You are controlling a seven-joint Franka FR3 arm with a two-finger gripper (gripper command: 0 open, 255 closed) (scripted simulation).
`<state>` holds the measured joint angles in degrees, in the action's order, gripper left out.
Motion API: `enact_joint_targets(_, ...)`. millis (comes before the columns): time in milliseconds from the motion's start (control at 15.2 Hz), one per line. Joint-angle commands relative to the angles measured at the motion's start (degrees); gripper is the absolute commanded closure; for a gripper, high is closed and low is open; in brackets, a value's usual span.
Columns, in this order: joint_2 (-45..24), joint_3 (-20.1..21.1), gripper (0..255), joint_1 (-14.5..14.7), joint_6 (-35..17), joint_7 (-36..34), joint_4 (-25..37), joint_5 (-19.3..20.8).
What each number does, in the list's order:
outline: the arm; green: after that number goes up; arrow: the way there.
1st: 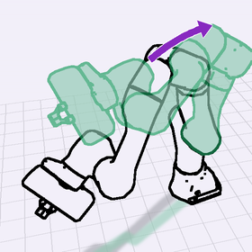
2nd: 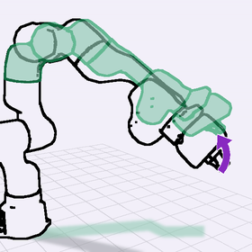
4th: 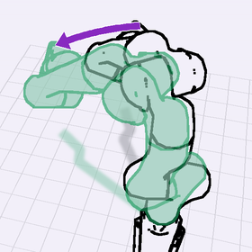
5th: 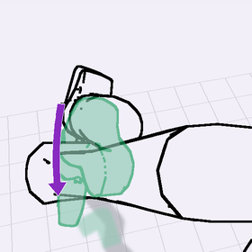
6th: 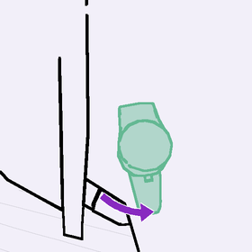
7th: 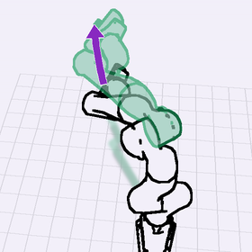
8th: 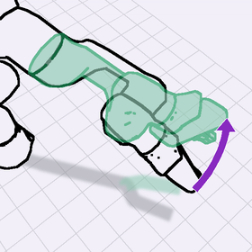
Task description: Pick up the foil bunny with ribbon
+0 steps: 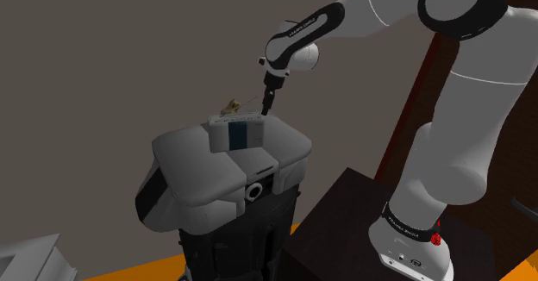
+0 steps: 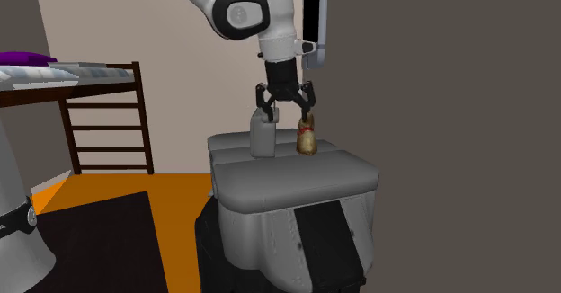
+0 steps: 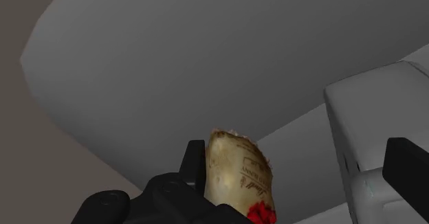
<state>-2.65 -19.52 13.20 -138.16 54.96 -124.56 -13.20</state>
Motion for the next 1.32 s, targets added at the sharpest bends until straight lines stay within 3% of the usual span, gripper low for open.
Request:
enact_joint_targets(0, -4.56, 0.57, 0, -0.02, -0.88, 4.77, 3.77, -3.91)
enact_joint_targets(396, -16.92, 4.48, 0, -2.21, -1.51, 15.92, 15.89, -12.46)
enact_joint_targets(1056, -20.94, 6.2, 0, -3.29, -5.65, 19.13, 15.49, -15.58)
enact_joint_targets(1122, -21.01, 6.17, 255, -3.3, -5.49, 19.05, 15.72, -15.52)
enact_joint_targets(1254, -20.94, 6.17, 255, -3.3, -5.55, 19.09, 15.59, -15.53)
